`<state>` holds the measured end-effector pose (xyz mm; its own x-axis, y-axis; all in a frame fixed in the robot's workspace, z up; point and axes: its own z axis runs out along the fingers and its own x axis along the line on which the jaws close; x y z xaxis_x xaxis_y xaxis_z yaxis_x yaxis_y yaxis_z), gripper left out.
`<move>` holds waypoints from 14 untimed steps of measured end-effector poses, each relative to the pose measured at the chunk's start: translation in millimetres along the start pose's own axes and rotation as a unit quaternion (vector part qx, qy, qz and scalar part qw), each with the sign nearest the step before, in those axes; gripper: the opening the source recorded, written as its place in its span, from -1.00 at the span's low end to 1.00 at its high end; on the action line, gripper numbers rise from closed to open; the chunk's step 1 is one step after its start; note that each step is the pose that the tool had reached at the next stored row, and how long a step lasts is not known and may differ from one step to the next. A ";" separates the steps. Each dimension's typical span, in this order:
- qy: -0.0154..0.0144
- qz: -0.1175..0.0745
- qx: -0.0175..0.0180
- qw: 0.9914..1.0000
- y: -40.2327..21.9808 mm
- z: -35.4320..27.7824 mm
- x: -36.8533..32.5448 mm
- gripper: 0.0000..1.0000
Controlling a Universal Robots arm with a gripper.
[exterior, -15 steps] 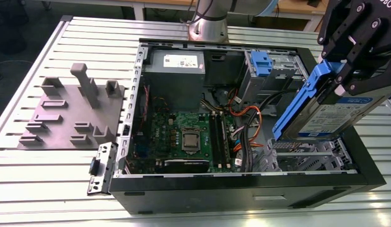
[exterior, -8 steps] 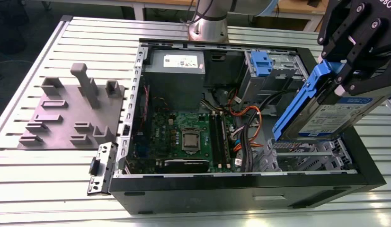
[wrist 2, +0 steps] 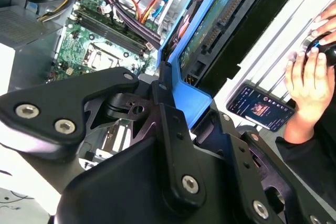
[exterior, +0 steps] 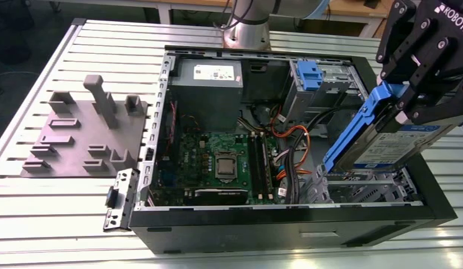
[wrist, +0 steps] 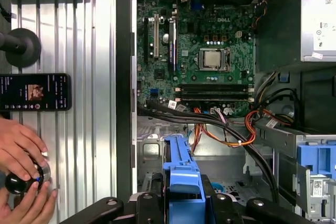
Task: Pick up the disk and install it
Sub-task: 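Insert the disk into the insertion slot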
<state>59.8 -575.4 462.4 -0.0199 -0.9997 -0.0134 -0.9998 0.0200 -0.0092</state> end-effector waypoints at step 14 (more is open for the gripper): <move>-0.001 0.005 0.000 1.000 -8.5 19.5 -1.3 -0.27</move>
<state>68.5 -574.0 443.0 -0.0290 -0.9995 -0.0147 -0.9995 0.0292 -0.0093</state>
